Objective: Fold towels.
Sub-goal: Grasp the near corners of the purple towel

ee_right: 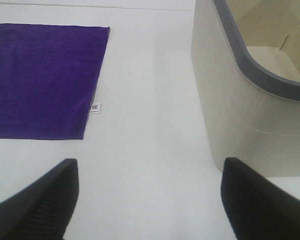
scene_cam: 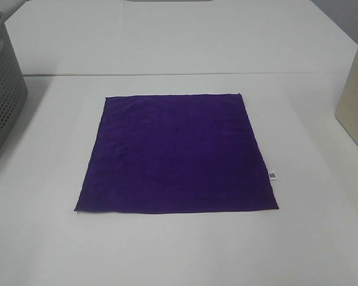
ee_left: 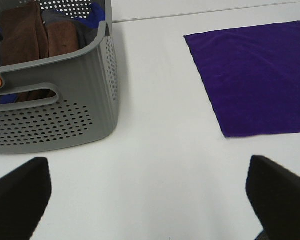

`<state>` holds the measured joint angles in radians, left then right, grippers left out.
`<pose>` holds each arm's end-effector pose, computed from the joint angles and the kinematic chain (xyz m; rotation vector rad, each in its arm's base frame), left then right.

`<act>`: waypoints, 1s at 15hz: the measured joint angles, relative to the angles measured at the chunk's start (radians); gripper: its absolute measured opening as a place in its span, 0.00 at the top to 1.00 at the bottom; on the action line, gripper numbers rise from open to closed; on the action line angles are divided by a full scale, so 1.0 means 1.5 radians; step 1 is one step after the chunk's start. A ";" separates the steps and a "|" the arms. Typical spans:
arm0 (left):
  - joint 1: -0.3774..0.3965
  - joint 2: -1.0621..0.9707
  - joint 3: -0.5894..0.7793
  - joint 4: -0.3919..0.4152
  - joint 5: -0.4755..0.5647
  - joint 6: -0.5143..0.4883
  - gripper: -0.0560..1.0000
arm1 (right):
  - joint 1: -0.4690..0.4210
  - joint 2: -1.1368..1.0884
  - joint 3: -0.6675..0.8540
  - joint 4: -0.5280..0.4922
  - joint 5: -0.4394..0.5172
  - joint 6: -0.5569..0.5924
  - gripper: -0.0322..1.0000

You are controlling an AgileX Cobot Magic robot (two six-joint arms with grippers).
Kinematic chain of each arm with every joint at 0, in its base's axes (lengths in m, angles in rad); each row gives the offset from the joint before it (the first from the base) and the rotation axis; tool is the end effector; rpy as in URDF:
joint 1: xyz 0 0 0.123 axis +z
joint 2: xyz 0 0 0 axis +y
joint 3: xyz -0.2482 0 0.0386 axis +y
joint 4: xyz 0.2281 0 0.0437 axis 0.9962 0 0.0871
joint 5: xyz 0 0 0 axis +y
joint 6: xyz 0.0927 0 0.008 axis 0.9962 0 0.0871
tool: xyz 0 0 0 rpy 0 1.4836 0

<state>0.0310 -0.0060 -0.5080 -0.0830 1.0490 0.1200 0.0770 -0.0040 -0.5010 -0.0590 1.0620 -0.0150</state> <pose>0.0126 -0.0063 0.2702 0.0936 2.0137 -0.0029 0.0133 -0.0038 0.2671 -0.0908 2.0373 -0.0317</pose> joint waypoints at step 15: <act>0.000 0.167 -0.071 0.018 0.035 -0.013 0.07 | 0.000 0.231 -0.124 -0.010 0.012 0.000 0.23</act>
<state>0.0310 0.2450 -0.6140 -0.0560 1.1010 0.1010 0.0770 0.3420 -0.6870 -0.0740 1.0800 -0.0150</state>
